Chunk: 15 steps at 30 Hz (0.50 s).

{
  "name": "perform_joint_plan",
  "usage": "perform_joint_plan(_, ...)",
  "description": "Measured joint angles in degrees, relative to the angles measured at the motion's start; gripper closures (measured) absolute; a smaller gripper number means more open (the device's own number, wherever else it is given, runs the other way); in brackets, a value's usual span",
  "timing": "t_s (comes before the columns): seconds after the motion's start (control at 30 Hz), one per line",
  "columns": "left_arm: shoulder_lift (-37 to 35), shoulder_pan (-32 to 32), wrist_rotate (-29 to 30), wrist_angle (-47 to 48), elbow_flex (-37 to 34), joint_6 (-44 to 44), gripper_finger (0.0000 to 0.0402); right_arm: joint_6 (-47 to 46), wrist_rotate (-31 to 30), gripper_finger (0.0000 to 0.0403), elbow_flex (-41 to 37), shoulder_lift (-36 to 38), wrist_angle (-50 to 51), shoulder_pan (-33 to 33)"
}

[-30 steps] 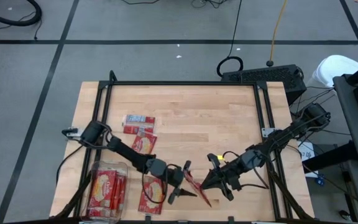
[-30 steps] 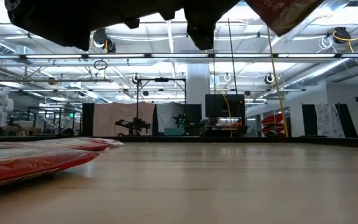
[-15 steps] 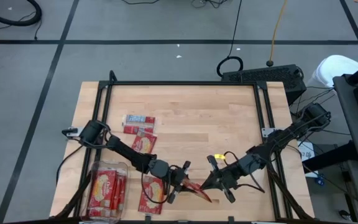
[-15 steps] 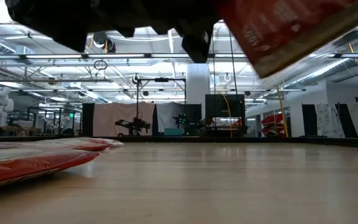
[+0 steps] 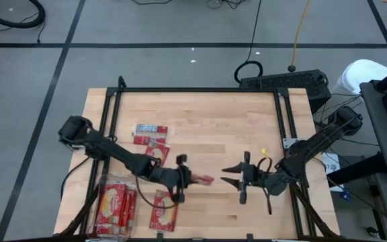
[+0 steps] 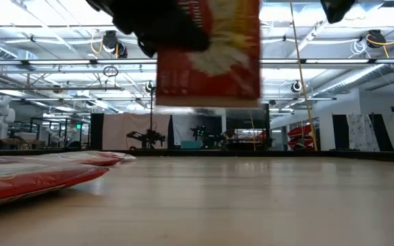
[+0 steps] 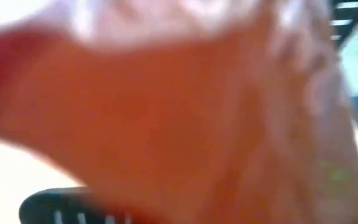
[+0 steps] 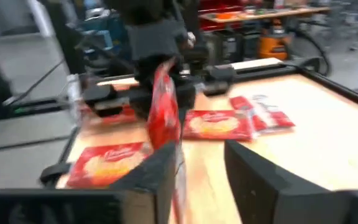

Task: Sort popcorn bags into baskets
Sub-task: Put the popcorn bag into the transparent bin

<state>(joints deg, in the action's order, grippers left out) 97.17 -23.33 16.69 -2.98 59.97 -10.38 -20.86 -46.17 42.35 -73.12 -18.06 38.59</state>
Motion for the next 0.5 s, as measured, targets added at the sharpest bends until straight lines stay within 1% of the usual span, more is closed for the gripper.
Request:
perform_joint_plan(0.1,-3.43,0.76,3.89,6.99,-0.01,-0.49,0.0380,-2.39,-3.10,0.0233,0.02,-1.44,-1.39,-1.01)
perform_joint_plan(0.17,-5.08,1.62,4.97,9.24,0.04,-0.66,0.0383,-2.00,-3.58,0.0207,0.02,-2.22,-3.07,-1.91)
perform_joint_plan(0.23,-6.61,2.53,5.69,12.83,0.01,-0.65,0.0383,0.71,-3.37,0.0183,0.17,-2.68,-6.55,-2.76)
perform_joint_plan(0.33,-7.05,4.03,5.88,16.42,0.54,-0.64,0.0376,7.72,-3.50,0.0153,2.08,-3.49,-11.11,-3.88)
perform_joint_plan(0.4,-6.91,4.78,5.88,19.92,1.34,-0.62,0.0370,11.15,-3.24,0.0139,4.81,-4.57,-11.28,-5.38)
perform_joint_plan(0.5,-6.52,5.83,5.27,20.50,2.22,-0.60,0.0372,13.97,-2.07,0.0126,8.27,-6.80,-10.71,-8.47)
